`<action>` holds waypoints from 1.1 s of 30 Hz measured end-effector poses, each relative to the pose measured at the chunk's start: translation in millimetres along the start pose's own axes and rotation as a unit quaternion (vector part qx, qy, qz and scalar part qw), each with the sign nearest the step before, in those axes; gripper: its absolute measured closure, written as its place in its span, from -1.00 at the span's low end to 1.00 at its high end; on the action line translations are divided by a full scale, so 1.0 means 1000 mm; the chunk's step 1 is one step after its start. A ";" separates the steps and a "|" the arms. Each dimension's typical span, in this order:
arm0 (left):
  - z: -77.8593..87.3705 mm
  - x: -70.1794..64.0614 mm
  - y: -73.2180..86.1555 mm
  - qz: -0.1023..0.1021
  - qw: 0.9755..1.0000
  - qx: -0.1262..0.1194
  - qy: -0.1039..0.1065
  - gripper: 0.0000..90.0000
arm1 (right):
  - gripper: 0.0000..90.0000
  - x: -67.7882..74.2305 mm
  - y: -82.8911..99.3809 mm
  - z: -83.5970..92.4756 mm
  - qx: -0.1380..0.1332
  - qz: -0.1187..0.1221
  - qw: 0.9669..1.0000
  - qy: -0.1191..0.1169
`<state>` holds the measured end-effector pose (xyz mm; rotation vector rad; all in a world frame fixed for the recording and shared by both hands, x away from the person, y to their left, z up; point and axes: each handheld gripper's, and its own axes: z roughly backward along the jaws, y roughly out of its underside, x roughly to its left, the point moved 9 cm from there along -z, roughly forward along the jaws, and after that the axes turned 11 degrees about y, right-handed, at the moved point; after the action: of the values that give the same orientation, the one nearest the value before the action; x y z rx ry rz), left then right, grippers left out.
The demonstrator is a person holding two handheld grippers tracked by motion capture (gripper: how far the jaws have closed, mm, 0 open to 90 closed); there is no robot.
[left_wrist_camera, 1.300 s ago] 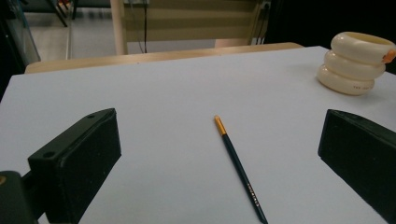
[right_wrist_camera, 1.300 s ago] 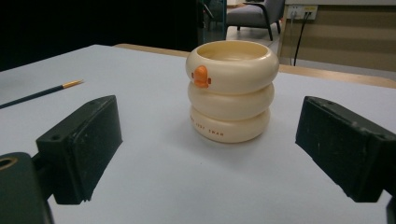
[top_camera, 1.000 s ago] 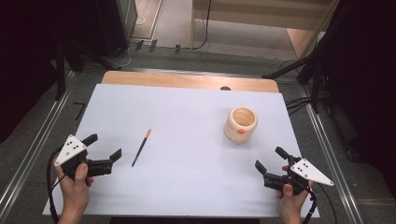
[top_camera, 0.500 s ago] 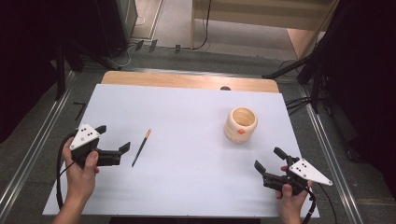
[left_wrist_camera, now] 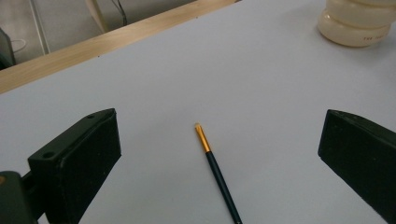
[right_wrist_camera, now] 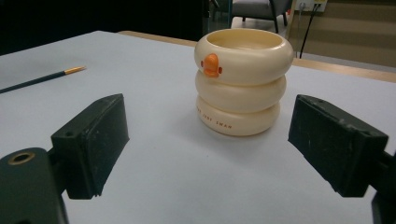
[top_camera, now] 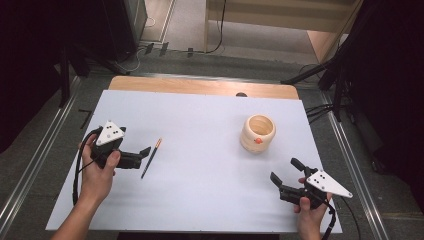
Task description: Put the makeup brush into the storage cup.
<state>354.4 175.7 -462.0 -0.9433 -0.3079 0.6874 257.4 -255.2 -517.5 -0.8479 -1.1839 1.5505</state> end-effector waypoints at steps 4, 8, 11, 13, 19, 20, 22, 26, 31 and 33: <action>-0.008 0.002 0.001 0.001 1.000 0.020 0.003 -1.00 | -0.72 0.000 0.000 -0.001 0.001 -0.001 1.000 0.000; -0.019 0.002 0.004 -0.001 0.999 0.048 0.008 -1.00 | -0.72 0.000 0.001 -0.003 0.003 0.002 1.000 0.000; -0.029 0.001 0.008 0.002 0.997 0.074 0.017 -1.00 | -0.72 0.001 0.002 -0.005 0.005 0.002 1.000 0.000; -0.034 0.000 0.011 0.004 0.996 0.090 0.022 -1.00 | -0.72 0.002 0.002 -0.005 0.006 0.003 1.000 -0.001; -0.050 0.000 0.023 0.041 0.988 0.147 0.035 -1.00 | -0.70 0.004 0.003 -0.007 0.010 0.006 1.000 -0.002; -0.050 0.000 0.023 0.041 0.988 0.147 0.035 -1.00 | -0.70 0.004 0.003 -0.007 0.010 0.006 1.000 -0.002; -0.053 0.000 0.027 0.054 0.984 0.163 0.038 -1.00 | -0.70 0.004 0.003 -0.007 0.011 0.006 1.000 -0.003; -0.061 0.001 0.040 0.076 0.974 0.209 0.038 -1.00 | -0.68 0.004 0.005 -0.008 0.015 0.008 1.000 0.000; -0.066 0.006 0.049 0.093 0.966 0.239 0.010 -0.79 | -0.68 0.004 0.006 -0.009 0.018 0.010 1.000 -0.001; -0.067 0.008 0.052 0.101 0.963 0.250 -0.001 -0.73 | -0.68 0.004 0.006 -0.009 0.018 0.011 1.000 -0.001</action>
<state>374.4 158.6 -543.1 -0.4931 -0.0315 0.9010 262.8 -248.9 -525.9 -0.8379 -1.1476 1.5858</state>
